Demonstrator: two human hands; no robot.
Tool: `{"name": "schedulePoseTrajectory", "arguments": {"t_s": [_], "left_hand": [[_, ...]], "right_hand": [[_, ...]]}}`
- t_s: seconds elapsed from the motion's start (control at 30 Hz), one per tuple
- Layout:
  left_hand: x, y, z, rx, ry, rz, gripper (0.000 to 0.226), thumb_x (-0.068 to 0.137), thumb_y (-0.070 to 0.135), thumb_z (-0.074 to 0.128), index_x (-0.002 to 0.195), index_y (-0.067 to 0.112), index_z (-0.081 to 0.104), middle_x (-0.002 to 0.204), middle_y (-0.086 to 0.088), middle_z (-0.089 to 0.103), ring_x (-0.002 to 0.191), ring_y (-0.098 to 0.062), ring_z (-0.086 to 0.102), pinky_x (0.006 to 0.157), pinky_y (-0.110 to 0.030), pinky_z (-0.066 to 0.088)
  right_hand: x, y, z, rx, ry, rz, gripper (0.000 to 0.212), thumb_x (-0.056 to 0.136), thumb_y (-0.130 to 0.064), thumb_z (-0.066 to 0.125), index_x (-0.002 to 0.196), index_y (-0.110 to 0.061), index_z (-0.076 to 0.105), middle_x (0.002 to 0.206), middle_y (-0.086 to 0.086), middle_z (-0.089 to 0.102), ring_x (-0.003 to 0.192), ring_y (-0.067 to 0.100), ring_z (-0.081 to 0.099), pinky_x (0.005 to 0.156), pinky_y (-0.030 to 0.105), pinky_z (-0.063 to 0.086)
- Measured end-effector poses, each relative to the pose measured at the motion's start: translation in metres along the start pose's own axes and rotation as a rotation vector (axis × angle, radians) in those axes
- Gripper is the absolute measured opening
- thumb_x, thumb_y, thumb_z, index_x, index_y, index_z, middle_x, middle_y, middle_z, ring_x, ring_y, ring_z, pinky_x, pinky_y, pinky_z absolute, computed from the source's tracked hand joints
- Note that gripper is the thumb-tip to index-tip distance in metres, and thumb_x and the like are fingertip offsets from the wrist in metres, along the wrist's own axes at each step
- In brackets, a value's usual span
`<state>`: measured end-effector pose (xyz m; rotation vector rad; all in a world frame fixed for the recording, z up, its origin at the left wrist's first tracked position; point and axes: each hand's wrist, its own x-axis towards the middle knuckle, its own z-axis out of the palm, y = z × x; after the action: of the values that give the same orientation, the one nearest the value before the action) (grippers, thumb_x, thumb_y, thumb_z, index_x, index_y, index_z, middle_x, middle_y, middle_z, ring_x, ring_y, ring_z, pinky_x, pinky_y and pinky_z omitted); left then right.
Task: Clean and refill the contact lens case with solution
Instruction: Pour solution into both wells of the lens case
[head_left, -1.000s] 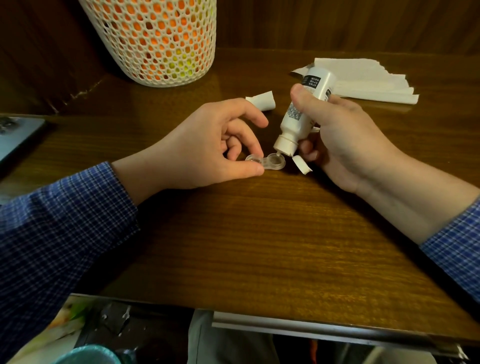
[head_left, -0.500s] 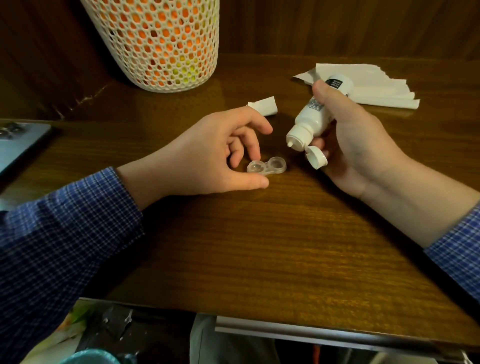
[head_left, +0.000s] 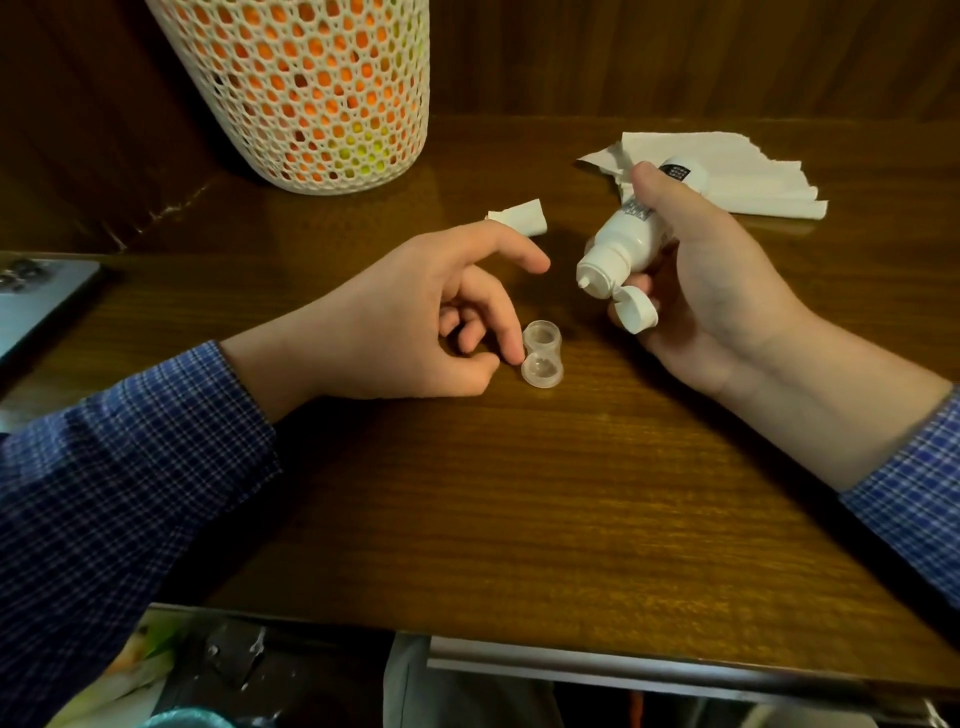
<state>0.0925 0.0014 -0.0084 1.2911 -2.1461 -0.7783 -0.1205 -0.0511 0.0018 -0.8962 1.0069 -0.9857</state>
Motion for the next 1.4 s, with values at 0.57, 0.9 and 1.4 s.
{"name": "schedulePoseTrajectory", "arguments": {"t_s": [0.57,0.9,1.4], "left_hand": [[0.009,0.006,0.017,-0.008,0.105,-0.009,0.070,0.080,0.026,0.088,0.139,0.022,0.051,0.098,0.010,0.074,0.063,-0.013,0.060,0.056,-0.014,0.046],[0.005,0.006,0.015,0.039,0.155,-0.014,0.066,0.078,0.026,0.089,0.134,0.022,0.055,0.090,0.007,0.072,0.059,-0.012,0.060,0.053,-0.016,0.048],[0.006,0.005,0.016,0.032,0.152,-0.011,0.063,0.079,0.025,0.088,0.132,0.020,0.055,0.090,0.006,0.072,0.058,-0.011,0.059,0.052,-0.016,0.047]], "right_hand": [[-0.002,0.003,0.001,-0.113,0.021,-0.084,0.033,0.091,-0.050,0.070,0.103,-0.019,0.064,0.073,0.000,0.067,0.047,0.005,0.051,0.044,0.020,0.042],[-0.008,0.011,0.001,-0.347,-0.021,-0.245,0.017,0.093,-0.047,0.070,0.096,-0.031,0.067,0.066,-0.015,0.071,0.046,0.000,0.055,0.041,0.016,0.041],[-0.008,0.010,0.002,-0.386,-0.048,-0.226,0.015,0.094,-0.046,0.069,0.096,-0.031,0.067,0.077,-0.008,0.068,0.049,0.002,0.053,0.042,0.016,0.040]]}}
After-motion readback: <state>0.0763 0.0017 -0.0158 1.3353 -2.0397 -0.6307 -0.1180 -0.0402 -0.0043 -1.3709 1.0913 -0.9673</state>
